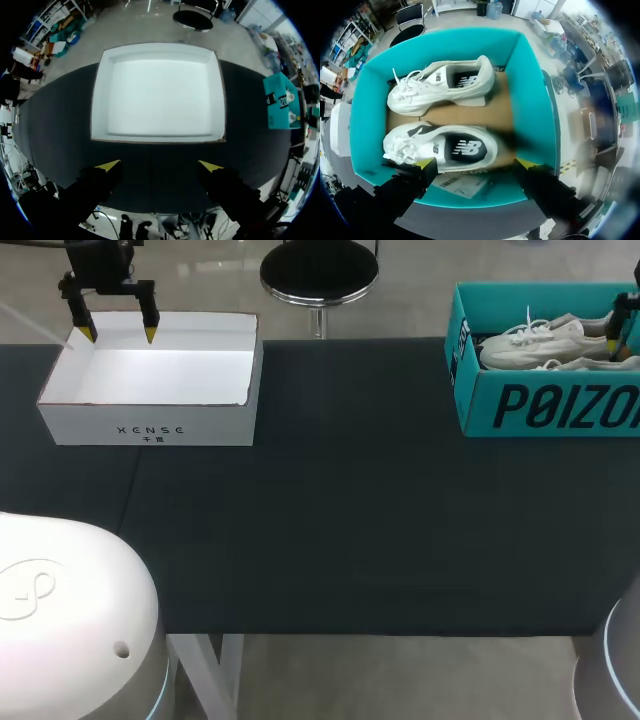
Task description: Take the shoe out of the shoebox, open the shoe tongue, remove and reinsert the insole, then place the shoe into the shoebox
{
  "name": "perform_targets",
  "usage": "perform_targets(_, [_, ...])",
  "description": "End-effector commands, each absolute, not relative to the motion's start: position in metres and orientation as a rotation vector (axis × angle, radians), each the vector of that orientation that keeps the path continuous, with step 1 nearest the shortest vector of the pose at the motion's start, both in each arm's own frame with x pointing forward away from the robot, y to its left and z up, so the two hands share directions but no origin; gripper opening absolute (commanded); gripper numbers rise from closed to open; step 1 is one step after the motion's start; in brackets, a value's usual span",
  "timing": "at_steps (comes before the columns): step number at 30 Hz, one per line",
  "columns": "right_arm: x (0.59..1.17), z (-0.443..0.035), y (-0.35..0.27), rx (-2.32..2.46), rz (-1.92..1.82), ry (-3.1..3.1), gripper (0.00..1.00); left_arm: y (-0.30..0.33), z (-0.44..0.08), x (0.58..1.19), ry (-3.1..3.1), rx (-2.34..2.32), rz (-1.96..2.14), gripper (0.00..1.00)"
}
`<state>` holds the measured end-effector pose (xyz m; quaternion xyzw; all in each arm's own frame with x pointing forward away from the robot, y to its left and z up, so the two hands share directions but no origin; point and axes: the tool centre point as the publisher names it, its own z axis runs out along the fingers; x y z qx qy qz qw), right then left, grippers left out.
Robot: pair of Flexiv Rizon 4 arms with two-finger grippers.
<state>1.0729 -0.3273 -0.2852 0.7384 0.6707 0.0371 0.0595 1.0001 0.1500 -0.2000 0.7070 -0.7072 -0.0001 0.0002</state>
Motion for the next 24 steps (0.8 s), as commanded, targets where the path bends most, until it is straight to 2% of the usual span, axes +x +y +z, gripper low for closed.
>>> perform_targets(1, [1.071, -0.298, -0.332, 2.239, 0.143, 2.019, 1.00, 0.150, -0.200, 1.000, -2.222, 2.221, 0.000, 1.00])
perform_targets(24, [1.090, -0.334, -0.351, 2.242, 0.038, 2.057, 1.00, 0.150, -0.200, 1.000, -2.222, 2.221, 0.000, 1.00])
